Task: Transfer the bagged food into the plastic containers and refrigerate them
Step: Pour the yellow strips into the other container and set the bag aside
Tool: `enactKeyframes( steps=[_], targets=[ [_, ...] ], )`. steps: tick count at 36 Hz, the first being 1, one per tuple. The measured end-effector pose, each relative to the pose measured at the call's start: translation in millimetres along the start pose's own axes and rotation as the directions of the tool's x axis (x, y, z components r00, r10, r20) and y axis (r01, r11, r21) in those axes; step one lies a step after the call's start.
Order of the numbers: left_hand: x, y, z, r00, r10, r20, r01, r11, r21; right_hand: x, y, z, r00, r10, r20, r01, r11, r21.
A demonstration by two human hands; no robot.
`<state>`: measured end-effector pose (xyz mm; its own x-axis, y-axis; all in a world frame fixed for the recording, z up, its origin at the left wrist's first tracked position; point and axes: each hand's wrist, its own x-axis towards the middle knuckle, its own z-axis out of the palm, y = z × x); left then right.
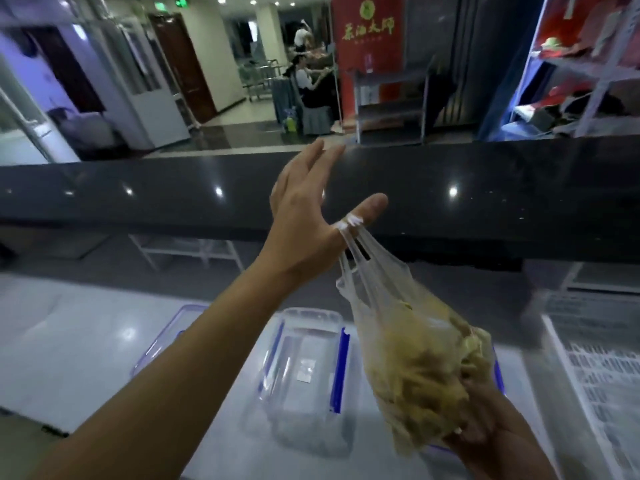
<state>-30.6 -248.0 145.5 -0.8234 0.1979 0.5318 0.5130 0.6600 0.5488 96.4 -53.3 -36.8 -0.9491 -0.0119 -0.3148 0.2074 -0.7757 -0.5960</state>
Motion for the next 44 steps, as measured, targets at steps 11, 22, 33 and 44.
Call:
enactKeyframes(
  steps=[11, 22, 33, 44],
  targets=[
    [-30.0, -138.0, -58.7, 0.996, -0.051, 0.073, 0.052, 0.999, -0.009, 20.1, 72.2, 66.0, 0.903, -0.3, -0.308, 0.181, 0.915, -0.361],
    [-47.1, -243.1, -71.8, 0.984, 0.033, 0.173, -0.021, 0.997, -0.072, 11.9, 140.3, 121.6, 0.654, -0.595, -0.468, 0.334, 0.782, -0.527],
    [-76.8, -270.9, 4.4, 0.962, 0.072, 0.263, -0.068, 0.997, -0.026, -12.1, 127.1, 118.6, 0.416, -0.772, -0.481, 0.247, 0.605, -0.757],
    [-92.1, -263.7, 44.6, 0.944, -0.08, 0.321, 0.073, 0.997, 0.034, 3.1, 92.5, 96.9, 0.495, -0.812, -0.309, 0.178, 0.442, -0.879]
  ],
)
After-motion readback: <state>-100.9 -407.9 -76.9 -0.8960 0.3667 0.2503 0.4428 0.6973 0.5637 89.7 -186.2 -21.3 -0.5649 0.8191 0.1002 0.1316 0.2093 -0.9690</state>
